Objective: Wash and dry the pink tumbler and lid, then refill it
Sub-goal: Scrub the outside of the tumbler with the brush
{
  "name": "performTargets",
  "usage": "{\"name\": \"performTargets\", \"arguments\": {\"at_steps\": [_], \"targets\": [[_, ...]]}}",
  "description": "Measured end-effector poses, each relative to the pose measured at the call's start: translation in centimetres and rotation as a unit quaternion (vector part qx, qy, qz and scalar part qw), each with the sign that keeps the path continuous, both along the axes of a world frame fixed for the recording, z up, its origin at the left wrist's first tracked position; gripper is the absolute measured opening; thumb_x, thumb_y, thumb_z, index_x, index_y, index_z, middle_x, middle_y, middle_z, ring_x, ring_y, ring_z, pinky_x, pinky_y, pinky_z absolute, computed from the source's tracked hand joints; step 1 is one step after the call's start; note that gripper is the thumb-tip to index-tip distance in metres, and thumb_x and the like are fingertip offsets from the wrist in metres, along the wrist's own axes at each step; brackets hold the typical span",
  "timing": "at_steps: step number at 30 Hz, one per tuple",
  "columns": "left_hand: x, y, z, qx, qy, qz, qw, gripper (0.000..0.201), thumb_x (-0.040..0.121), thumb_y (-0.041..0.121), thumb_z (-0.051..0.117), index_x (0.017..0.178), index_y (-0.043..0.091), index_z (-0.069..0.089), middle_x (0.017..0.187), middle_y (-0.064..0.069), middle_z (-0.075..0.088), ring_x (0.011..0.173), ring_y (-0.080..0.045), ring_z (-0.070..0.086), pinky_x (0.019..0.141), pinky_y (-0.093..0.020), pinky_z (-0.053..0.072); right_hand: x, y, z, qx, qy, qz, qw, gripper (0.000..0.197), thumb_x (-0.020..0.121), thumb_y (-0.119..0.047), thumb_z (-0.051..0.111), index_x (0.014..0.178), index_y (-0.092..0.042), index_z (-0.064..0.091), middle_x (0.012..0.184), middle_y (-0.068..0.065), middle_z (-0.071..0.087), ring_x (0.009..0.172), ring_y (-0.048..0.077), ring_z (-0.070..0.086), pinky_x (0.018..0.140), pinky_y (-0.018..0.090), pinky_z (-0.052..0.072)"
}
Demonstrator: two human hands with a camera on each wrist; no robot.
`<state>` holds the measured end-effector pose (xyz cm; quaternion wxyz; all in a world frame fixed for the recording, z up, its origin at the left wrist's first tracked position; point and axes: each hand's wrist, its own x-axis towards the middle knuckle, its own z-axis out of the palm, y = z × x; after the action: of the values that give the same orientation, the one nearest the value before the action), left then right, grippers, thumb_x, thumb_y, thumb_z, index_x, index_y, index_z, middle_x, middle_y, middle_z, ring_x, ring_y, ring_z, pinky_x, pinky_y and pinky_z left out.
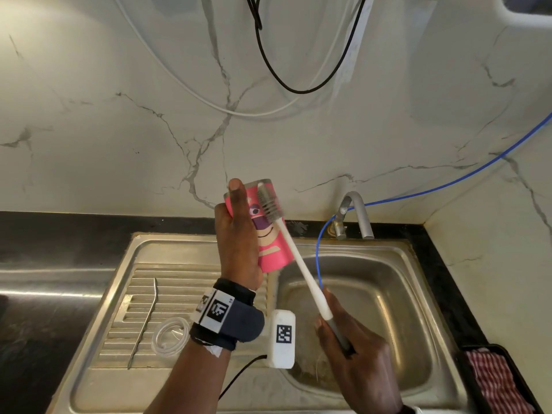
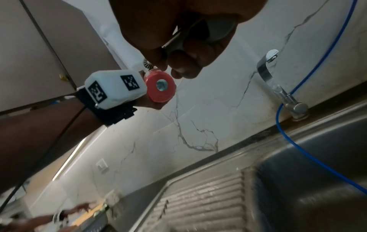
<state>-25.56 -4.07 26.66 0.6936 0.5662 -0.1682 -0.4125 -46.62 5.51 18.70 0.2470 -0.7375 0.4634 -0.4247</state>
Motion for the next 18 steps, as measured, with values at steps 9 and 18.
{"name": "performTargets", "arguments": {"at_steps": [9, 18], "targets": [[-1.0, 0.5, 0.2, 0.001, -0.006, -0.016, 1.0, 0.083, 0.078, 0.084, 0.054, 0.128, 0.017, 0.054, 0.108, -0.009, 0.077, 0.088, -0.029, 0.081, 0.082, -0.054, 0.067, 0.2, -0.9, 0.4, 0.003, 0.012, 0.0, 1.0, 0.064, 0.093, -0.031, 0.073, 0.147, -0.055, 0.046, 0.068, -0.009, 0.058, 0.057, 0.005, 0.056, 0.058, 0.011, 0.045], [-1.3, 0.7, 0.5, 0.005, 0.004, -0.02, 1.0, 0.08, 0.076, 0.081, 0.055, 0.126, 0.019, 0.054, 0.107, -0.009, 0.077, 0.087, -0.029, 0.081, 0.079, -0.05, 0.067, 0.7, -1.2, 1.1, 0.005, -0.001, 0.016, 1.0, 0.071, 0.091, -0.024, 0.072, 0.14, -0.067, 0.044, 0.071, -0.013, 0.056, 0.053, 0.0, 0.051, 0.056, 0.006, 0.038]]}}
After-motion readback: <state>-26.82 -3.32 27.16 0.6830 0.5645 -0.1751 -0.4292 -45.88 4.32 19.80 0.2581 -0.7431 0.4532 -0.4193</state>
